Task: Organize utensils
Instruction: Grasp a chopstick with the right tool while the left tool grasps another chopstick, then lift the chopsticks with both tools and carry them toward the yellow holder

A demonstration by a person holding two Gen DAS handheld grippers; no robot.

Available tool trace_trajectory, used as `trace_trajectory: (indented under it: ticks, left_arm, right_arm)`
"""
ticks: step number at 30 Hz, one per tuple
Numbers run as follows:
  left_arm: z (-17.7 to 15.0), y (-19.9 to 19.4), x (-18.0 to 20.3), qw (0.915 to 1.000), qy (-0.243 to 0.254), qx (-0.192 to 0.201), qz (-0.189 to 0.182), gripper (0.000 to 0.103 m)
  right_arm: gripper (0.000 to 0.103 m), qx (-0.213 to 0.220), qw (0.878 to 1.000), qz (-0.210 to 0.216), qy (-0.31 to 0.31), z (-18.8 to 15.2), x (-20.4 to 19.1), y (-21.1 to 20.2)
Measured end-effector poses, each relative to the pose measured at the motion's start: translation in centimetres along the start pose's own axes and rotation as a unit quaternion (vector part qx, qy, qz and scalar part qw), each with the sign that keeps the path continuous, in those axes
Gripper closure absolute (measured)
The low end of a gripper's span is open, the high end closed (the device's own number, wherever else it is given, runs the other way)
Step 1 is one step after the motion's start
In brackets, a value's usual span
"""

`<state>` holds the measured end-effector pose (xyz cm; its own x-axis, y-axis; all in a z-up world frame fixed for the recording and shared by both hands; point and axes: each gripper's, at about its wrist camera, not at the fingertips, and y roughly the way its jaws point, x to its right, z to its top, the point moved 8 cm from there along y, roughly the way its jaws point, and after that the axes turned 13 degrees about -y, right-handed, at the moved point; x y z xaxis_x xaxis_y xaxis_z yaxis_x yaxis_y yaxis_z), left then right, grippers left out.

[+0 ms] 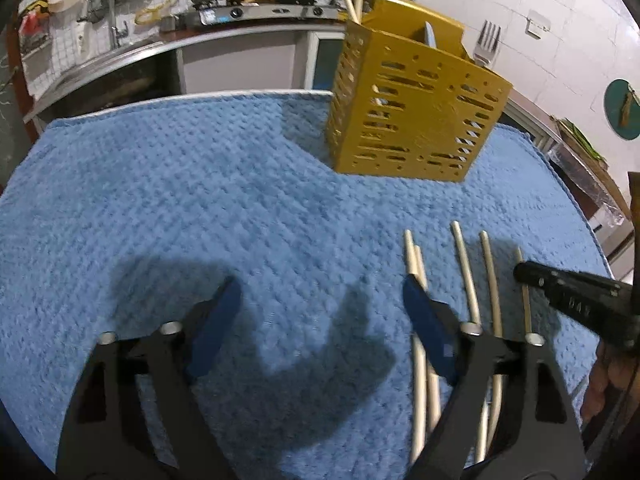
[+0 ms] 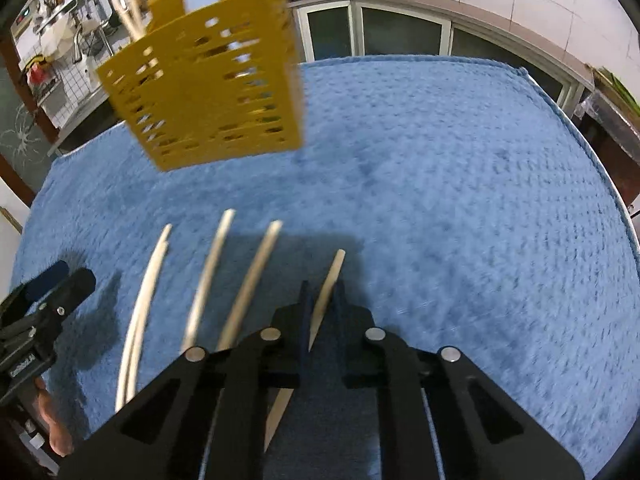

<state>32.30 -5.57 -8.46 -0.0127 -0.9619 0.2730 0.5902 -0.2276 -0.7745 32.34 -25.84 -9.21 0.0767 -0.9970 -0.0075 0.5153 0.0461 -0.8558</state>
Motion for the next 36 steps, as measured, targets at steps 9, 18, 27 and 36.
trace_trajectory:
  ticks: [9, 18, 27, 36]
  left_arm:
    - [-1.3, 1.9, 2.5, 0.9987, 0.023, -0.043, -0.018, 0.061]
    - [-1.6, 3.4, 4.2, 0.9977, 0.047, -0.048, -0.007, 0.072]
    - [-1.1, 3.6, 4.9, 0.9970, 0.056, -0.053, -0.003, 0.071]
    - [-0.6, 2.8, 5.7, 0.9970, 0.051, -0.055, -0.019, 0.070]
  right_arm:
    - [0.092, -0.009, 1.000, 0.006, -0.017, 0.1, 3.2, 0.9]
    - [0.092, -0.002, 1.000, 0.010, -0.023, -0.1, 3.1, 0.9]
    - [0.091, -0.012, 1.000, 0.013, -0.021, -0.4, 3.5, 0.4]
    - [0.089, -0.028, 0.999, 0.006, -0.028, -1.1, 4.1, 0.1]
